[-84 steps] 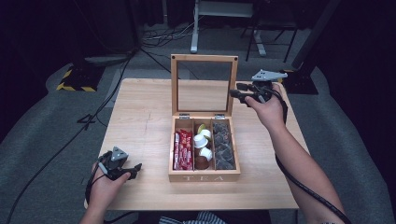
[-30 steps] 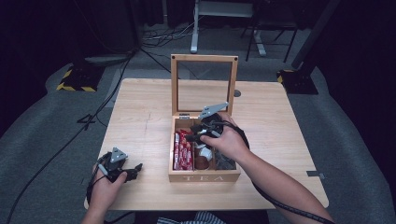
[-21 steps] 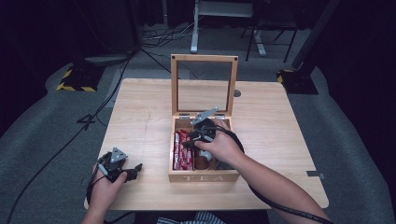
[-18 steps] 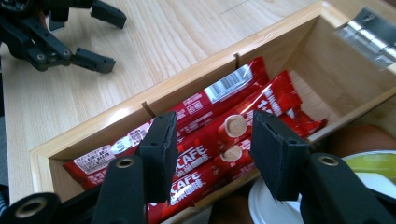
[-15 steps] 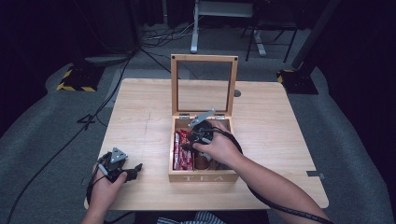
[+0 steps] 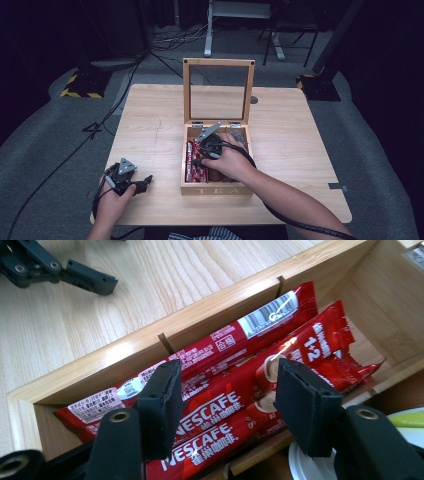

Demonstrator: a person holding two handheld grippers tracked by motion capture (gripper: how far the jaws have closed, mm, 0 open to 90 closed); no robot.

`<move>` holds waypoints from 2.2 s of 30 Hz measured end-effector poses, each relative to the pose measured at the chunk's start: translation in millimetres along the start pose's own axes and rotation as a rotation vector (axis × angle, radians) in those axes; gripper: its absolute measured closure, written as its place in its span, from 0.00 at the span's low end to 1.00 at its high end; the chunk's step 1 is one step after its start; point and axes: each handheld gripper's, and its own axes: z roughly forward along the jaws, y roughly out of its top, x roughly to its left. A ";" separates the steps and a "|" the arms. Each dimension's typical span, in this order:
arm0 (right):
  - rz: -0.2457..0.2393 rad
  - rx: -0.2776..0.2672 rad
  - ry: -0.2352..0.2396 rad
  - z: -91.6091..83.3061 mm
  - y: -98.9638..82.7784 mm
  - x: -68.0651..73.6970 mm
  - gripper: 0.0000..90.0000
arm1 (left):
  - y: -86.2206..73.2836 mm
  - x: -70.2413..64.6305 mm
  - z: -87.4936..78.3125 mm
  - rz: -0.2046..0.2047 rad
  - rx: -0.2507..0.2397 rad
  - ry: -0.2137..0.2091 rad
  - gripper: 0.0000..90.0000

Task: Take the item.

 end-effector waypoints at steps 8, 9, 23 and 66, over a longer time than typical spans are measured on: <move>-0.017 0.030 -0.019 6.8 1.1 6.0 0.51 | 0.0 0.2 -0.2 0.003 0.002 0.001 0.25; -0.015 0.034 -0.023 6.9 1.6 6.2 0.51 | 0.0 0.1 -0.1 0.002 0.002 0.000 0.25; 0.043 0.096 -0.056 7.2 6.9 8.5 0.65 | 0.0 0.1 -0.1 0.002 0.002 0.001 0.25; 0.098 -0.103 0.072 -27.8 4.1 3.4 0.99 | 0.9 0.6 0.7 0.000 0.005 -0.005 0.23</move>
